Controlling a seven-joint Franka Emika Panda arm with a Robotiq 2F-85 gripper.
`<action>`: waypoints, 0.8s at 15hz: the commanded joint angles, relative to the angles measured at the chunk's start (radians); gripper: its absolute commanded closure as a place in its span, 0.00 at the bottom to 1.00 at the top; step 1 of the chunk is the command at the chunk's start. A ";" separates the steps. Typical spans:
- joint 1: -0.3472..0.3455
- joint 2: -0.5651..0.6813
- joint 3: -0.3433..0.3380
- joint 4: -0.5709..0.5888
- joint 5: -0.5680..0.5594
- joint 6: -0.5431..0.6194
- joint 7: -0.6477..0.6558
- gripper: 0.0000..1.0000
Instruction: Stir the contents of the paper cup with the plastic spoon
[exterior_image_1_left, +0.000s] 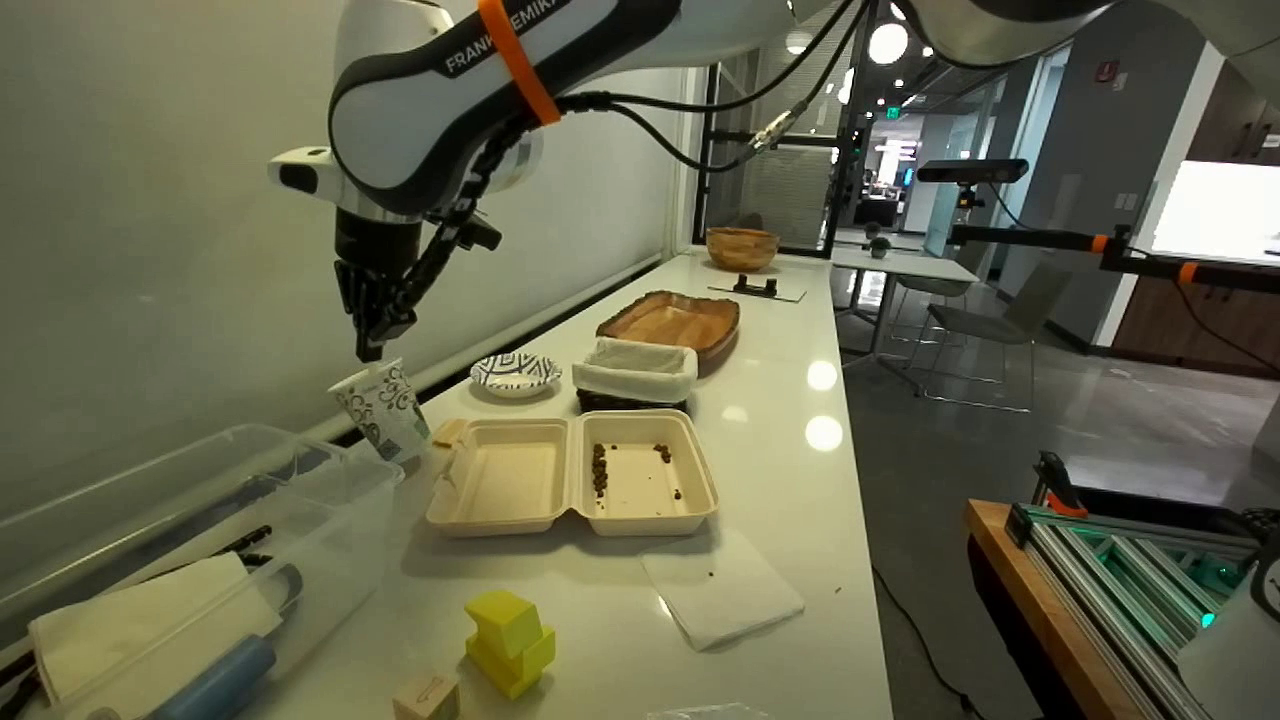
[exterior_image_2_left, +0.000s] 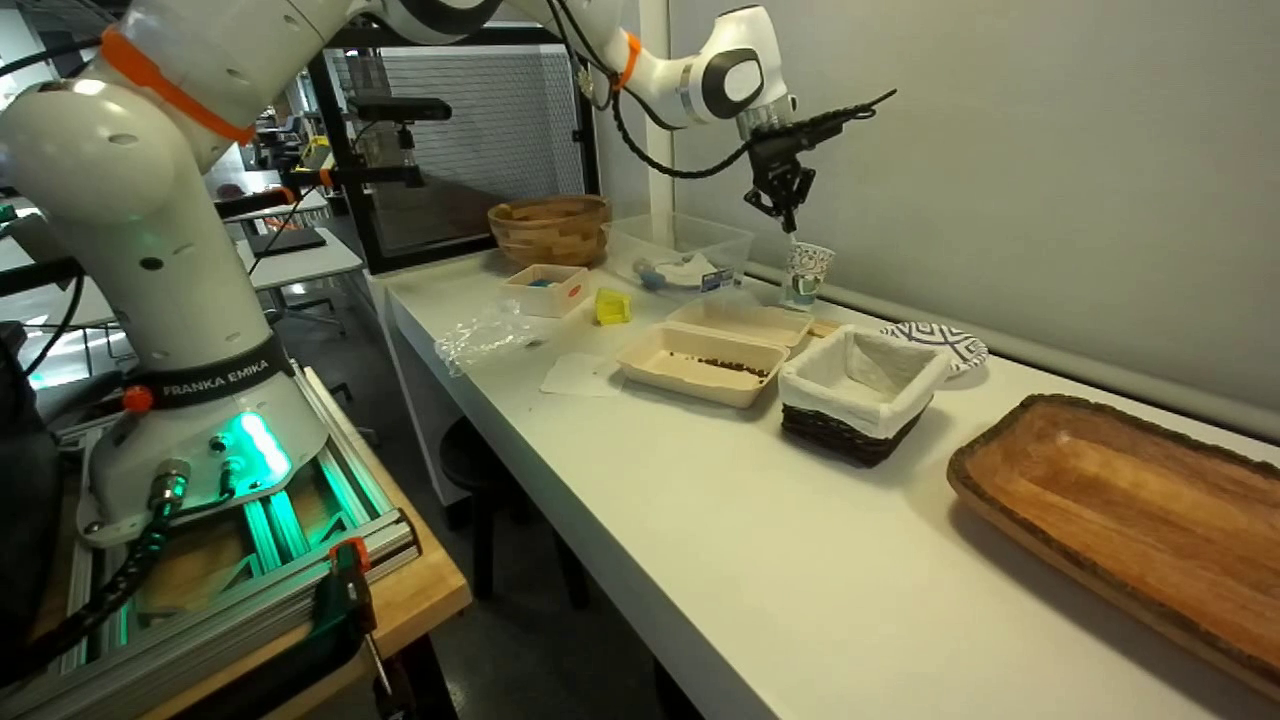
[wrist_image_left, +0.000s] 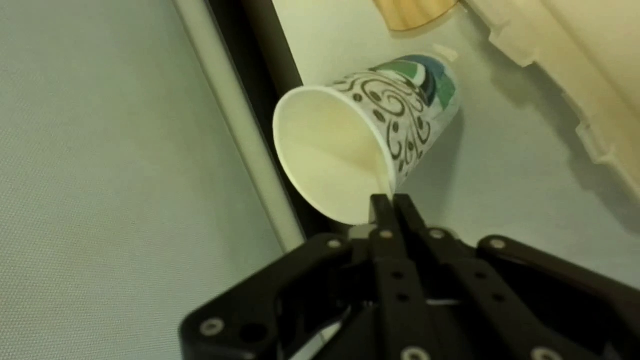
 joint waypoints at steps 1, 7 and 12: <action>0.025 -0.072 -0.032 -0.091 -0.044 -0.048 0.095 0.99; 0.023 -0.118 -0.025 -0.117 -0.048 -0.113 0.164 0.99; 0.014 -0.118 -0.020 -0.124 -0.047 -0.090 0.168 0.99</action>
